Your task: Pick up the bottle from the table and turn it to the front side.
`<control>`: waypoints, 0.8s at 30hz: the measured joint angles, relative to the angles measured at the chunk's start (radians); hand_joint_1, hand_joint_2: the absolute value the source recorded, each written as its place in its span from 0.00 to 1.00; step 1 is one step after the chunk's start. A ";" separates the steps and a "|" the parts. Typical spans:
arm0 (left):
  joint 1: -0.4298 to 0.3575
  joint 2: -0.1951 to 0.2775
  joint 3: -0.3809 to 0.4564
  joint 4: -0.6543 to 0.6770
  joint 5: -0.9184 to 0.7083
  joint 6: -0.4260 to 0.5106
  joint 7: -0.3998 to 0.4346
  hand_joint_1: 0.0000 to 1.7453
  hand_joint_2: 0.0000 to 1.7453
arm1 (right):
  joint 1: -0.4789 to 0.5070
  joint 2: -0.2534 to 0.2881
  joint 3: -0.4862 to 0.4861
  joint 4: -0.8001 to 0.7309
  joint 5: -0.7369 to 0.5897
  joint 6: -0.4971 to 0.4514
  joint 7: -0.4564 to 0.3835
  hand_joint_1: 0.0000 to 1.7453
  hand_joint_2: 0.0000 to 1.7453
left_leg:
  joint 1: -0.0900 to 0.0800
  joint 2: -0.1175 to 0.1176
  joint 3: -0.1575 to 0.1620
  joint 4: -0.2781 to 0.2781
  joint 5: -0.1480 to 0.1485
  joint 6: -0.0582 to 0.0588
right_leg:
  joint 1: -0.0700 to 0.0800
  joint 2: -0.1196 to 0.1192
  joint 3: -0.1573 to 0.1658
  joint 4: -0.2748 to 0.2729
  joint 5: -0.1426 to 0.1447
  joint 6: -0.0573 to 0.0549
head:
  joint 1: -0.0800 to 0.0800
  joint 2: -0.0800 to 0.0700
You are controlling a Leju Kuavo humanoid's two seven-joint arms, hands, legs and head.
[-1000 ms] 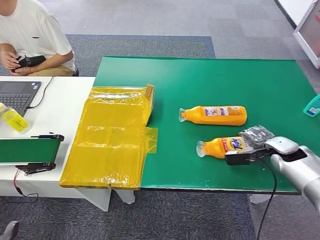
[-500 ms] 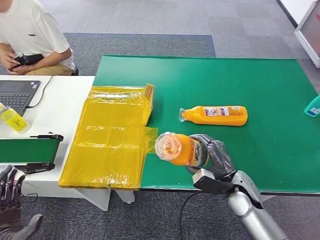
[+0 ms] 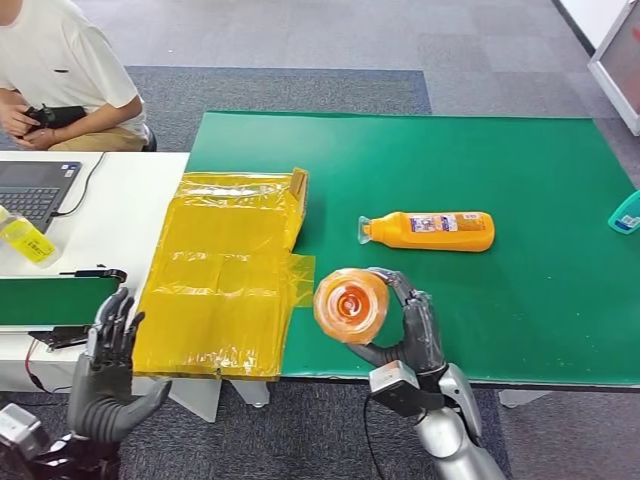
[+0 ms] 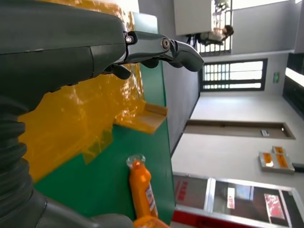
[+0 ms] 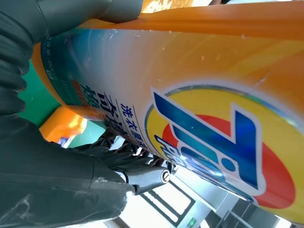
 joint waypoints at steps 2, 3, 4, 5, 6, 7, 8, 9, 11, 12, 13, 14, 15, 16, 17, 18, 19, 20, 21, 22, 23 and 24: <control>-0.025 0.021 -0.069 0.038 0.006 0.027 0.006 0.00 1.00 | 0.004 0.011 0.020 0.010 0.007 -0.003 -0.004 1.00 1.00 | 0.000 0.000 0.000 0.000 0.000 0.000 | 0.000 0.000 0.000 0.000 0.000 0.000 | 0.000 0.000; -0.036 0.030 -0.099 0.054 0.007 0.036 0.010 0.00 1.00 | 0.005 0.016 0.031 0.017 0.011 -0.004 -0.006 1.00 1.00 | 0.000 0.000 0.000 0.000 0.000 0.000 | 0.000 0.000 0.000 0.000 0.000 0.000 | 0.000 0.000; -0.046 0.038 -0.128 0.069 0.008 0.046 0.015 0.00 1.00 | 0.006 0.021 0.042 0.025 0.014 -0.005 -0.008 1.00 1.00 | 0.000 0.000 0.000 0.000 0.000 0.000 | 0.000 0.000 0.000 0.000 0.000 0.000 | 0.000 0.000; -0.056 0.045 -0.154 0.082 0.008 0.055 0.021 0.00 1.00 | 0.006 0.025 0.054 0.032 0.016 -0.005 -0.010 1.00 1.00 | 0.000 0.000 0.000 0.000 0.000 0.000 | 0.000 0.000 0.000 0.000 0.000 0.000 | 0.000 0.000; -0.065 0.050 -0.180 0.095 0.007 0.064 0.026 0.00 1.00 | 0.006 0.028 0.066 0.040 0.017 -0.005 -0.011 1.00 1.00 | 0.000 0.000 0.000 0.000 0.000 0.000 | 0.000 0.000 0.000 0.000 0.000 0.000 | 0.000 0.000; -0.072 0.055 -0.203 0.105 0.006 0.071 0.030 0.00 1.00 | 0.007 0.031 0.076 0.047 0.018 -0.005 -0.012 0.99 1.00 | 0.000 0.000 0.000 0.000 0.000 0.000 | 0.000 0.000 0.000 0.000 0.000 0.000 | 0.000 0.000; -0.079 0.060 -0.222 0.114 0.003 0.076 0.033 0.00 1.00 | 0.007 0.033 0.085 0.053 0.018 -0.005 -0.012 0.99 1.00 | 0.000 0.000 0.000 0.000 0.000 0.000 | 0.000 0.000 0.000 0.000 0.000 0.000 | 0.000 0.000; -0.085 0.065 -0.241 0.122 -0.006 0.079 0.035 0.00 1.00 | 0.007 0.034 0.093 0.058 0.021 -0.004 -0.013 0.98 1.00 | 0.000 0.000 0.000 0.000 0.000 0.000 | 0.000 0.000 0.000 0.000 0.000 0.000 | 0.000 0.000; -0.100 0.075 -0.282 0.143 -0.052 0.100 0.039 0.00 1.00 | 0.007 0.036 0.111 0.070 0.030 0.002 -0.011 0.98 1.00 | 0.000 0.000 0.000 0.000 0.000 0.000 | 0.000 0.000 0.000 0.000 0.000 0.000 | 0.000 0.000; -0.108 0.080 -0.307 0.155 -0.086 0.121 0.038 0.00 1.00 | 0.006 0.037 0.124 0.077 0.038 0.006 -0.008 0.99 1.00 | 0.000 0.000 0.000 0.000 0.000 0.000 | 0.000 0.000 0.000 0.000 0.000 0.000 | 0.000 0.000; -0.117 0.085 -0.337 0.168 -0.123 0.147 0.036 0.00 1.00 | 0.005 0.038 0.139 0.087 0.045 0.009 -0.004 0.99 1.00 | 0.000 0.000 0.000 0.000 0.000 0.000 | 0.000 0.000 0.000 0.000 0.000 0.000 | 0.000 0.000; -0.125 0.089 -0.368 0.180 -0.157 0.175 0.035 0.00 1.00 | 0.006 0.040 0.156 0.099 0.049 0.010 0.000 1.00 1.00 | 0.000 0.000 0.000 0.000 0.000 0.000 | 0.000 0.000 0.000 0.000 0.000 0.000 | 0.000 0.000; -0.133 0.094 -0.396 0.187 -0.180 0.198 0.034 0.00 1.00 | 0.006 0.042 0.173 0.112 0.051 0.010 0.003 1.00 1.00 | 0.000 0.000 0.000 0.000 0.000 0.000 | 0.000 0.000 0.000 0.000 0.000 0.000 | 0.000 0.000; -0.141 0.100 -0.423 0.193 -0.190 0.210 0.033 0.00 1.00 | 0.006 0.045 0.188 0.127 0.049 0.008 0.002 1.00 1.00 | 0.000 0.000 0.000 0.000 0.000 0.000 | 0.000 0.000 0.000 0.000 0.000 0.000 | 0.000 0.000; -0.148 0.105 -0.446 0.195 -0.185 0.209 0.032 0.00 1.00 | 0.005 0.048 0.200 0.142 0.045 0.005 0.000 1.00 1.00 | 0.000 0.000 0.000 0.000 0.000 0.000 | 0.000 0.000 0.000 0.000 0.000 0.000 | 0.000 0.000; -0.155 0.111 -0.466 0.196 -0.168 0.197 0.031 0.00 1.00 | 0.004 0.051 0.209 0.159 0.040 0.001 -0.004 1.00 1.00 | 0.000 0.000 0.000 0.000 0.000 0.000 | 0.000 0.000 0.000 0.000 0.000 0.000 | 0.000 0.000; -0.161 0.117 -0.484 0.197 -0.147 0.180 0.030 0.00 1.00 | 0.002 0.052 0.217 0.175 0.036 -0.003 -0.008 1.00 1.00 | 0.000 0.000 0.000 0.000 0.000 0.000 | 0.000 0.000 0.000 0.000 0.000 0.000 | 0.000 0.000; -0.165 0.123 -0.500 0.197 -0.132 0.168 0.028 0.00 1.00 | 0.000 0.054 0.223 0.191 0.033 -0.007 -0.012 1.00 1.00 | 0.000 0.000 0.000 0.000 0.000 0.000 | 0.000 0.000 0.000 0.000 0.000 0.000 | 0.000 0.000; -0.168 0.128 -0.513 0.197 -0.130 0.165 0.026 0.00 1.00 | -0.001 0.054 0.229 0.206 0.029 -0.011 -0.016 1.00 1.00 | 0.000 0.000 0.000 0.000 0.000 0.000 | 0.000 0.000 0.000 0.000 0.000 0.000 | 0.000 0.000; -0.171 0.134 -0.524 0.197 -0.144 0.173 0.025 0.00 1.00 | -0.003 0.055 0.232 0.220 0.027 -0.014 -0.018 1.00 1.00 | 0.000 0.000 0.000 0.000 0.000 0.000 | 0.000 0.000 0.000 0.000 0.000 0.000 | 0.000 0.000; -0.173 0.138 -0.534 0.197 -0.168 0.188 0.025 0.00 1.00 | -0.005 0.057 0.235 0.233 0.025 -0.018 -0.020 1.00 1.00 | 0.000 0.000 0.000 0.000 0.000 0.000 | 0.000 0.000 0.000 0.000 0.000 0.000 | 0.000 0.000; -0.175 0.142 -0.543 0.197 -0.197 0.206 0.027 0.00 1.00 | -0.006 0.059 0.236 0.245 0.025 -0.022 -0.020 1.00 1.00 | 0.000 0.000 0.000 0.000 0.000 0.000 | 0.000 0.000 0.000 0.000 0.000 0.000 | 0.000 0.000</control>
